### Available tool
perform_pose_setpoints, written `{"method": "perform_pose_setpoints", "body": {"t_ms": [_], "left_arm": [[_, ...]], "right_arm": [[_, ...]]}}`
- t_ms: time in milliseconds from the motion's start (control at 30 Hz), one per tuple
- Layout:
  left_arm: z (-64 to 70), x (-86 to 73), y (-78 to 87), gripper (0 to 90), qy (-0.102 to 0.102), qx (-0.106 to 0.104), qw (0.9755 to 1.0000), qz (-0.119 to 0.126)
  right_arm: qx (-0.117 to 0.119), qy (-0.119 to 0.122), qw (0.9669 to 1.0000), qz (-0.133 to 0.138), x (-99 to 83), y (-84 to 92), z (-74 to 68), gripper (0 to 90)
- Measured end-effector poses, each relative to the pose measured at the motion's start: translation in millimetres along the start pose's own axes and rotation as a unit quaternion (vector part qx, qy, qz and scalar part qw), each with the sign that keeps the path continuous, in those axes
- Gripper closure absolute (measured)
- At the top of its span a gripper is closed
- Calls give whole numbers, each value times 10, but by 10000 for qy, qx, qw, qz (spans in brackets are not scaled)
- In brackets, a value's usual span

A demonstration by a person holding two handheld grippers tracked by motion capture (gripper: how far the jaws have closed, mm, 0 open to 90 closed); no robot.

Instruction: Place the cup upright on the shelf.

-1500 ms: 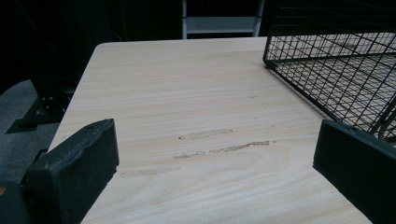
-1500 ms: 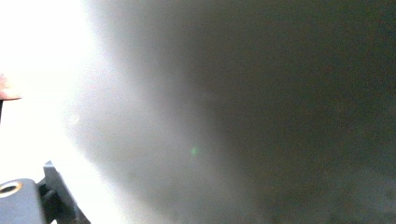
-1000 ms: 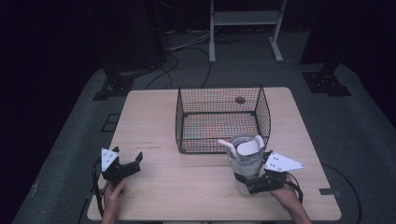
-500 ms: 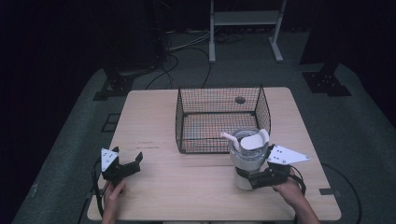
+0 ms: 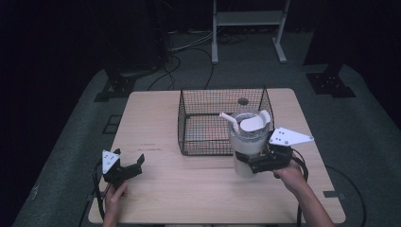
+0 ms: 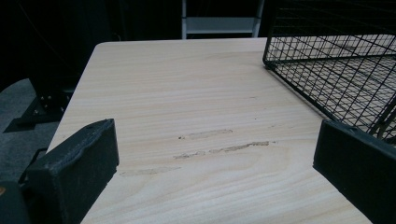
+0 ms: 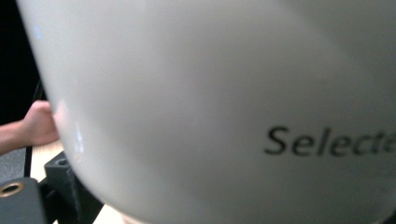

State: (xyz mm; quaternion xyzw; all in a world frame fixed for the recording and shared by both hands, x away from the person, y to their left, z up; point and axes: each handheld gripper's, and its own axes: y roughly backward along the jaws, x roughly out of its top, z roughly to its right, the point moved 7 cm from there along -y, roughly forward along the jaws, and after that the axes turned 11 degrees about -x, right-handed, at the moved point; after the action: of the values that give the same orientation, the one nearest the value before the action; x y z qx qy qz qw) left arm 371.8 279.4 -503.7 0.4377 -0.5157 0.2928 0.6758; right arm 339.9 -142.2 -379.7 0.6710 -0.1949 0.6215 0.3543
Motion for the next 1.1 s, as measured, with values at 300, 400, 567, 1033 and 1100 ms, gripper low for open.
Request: {"method": "perform_pose_setpoints", "body": {"t_ms": [300, 400, 567, 1033, 1100], "left_arm": [[-1, 0, 1, 0, -14, -5, 10000, -4], [0, 1, -1, 0, -28, -12, 10000, 7], [-2, 0, 0, 0, -35, -16, 10000, 4], [-1, 0, 1, 0, -31, -31, 10000, 5], [-1, 0, 1, 0, -30, -33, 10000, 2]], "right_arm": [[-139, -4, 9998, 107, 238, -78, 60, 41], [-154, 15, 9998, 130, 343, -111, 87, 41], [-162, 60, 9997, 149, 445, -147, 110, 41], [-117, 216, 9996, 132, 808, -411, 184, 41], [-109, 222, 9996, 130, 860, -468, 195, 41]]}}
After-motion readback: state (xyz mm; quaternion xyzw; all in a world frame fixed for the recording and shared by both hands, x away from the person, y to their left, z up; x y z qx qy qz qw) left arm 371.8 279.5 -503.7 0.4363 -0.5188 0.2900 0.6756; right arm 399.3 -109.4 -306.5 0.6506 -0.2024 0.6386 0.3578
